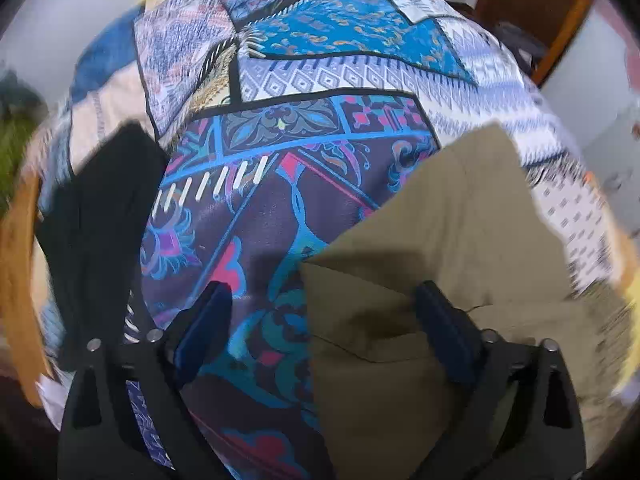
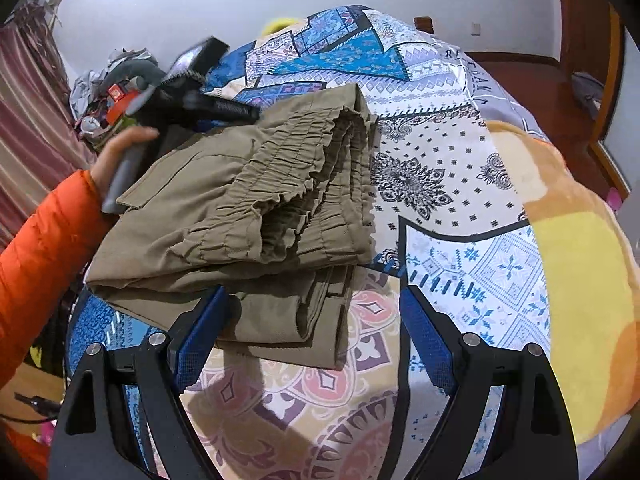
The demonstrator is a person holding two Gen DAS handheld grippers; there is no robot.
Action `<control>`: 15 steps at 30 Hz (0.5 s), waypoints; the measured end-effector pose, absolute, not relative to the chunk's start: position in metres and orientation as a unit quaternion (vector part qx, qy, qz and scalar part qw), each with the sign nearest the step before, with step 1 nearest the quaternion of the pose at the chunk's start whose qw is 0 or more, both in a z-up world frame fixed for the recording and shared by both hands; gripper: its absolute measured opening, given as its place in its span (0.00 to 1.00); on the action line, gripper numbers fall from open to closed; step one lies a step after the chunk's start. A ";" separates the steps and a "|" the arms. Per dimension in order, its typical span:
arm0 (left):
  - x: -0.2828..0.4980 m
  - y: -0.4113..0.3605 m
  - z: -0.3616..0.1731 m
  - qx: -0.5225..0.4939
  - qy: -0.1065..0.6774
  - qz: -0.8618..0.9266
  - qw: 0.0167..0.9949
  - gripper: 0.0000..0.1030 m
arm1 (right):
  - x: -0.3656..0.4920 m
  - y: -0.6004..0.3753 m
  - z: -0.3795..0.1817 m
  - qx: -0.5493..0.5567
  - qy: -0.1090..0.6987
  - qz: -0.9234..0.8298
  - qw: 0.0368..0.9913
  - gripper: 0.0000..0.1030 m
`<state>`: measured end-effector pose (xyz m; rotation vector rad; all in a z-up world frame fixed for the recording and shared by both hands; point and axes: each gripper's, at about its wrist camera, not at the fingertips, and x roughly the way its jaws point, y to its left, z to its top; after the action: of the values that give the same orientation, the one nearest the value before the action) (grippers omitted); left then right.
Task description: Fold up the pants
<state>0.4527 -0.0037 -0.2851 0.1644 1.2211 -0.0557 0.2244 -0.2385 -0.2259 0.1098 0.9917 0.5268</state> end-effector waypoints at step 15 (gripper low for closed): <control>0.357 0.067 -0.258 0.060 0.556 0.013 0.829 0.97 | 0.214 -0.252 -0.204 0.047 0.442 0.230 0.866 0.82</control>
<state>0.3574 0.0668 -0.2577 0.1278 1.1803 0.0269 0.2144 -0.2522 -0.2037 0.0980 0.9256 0.4817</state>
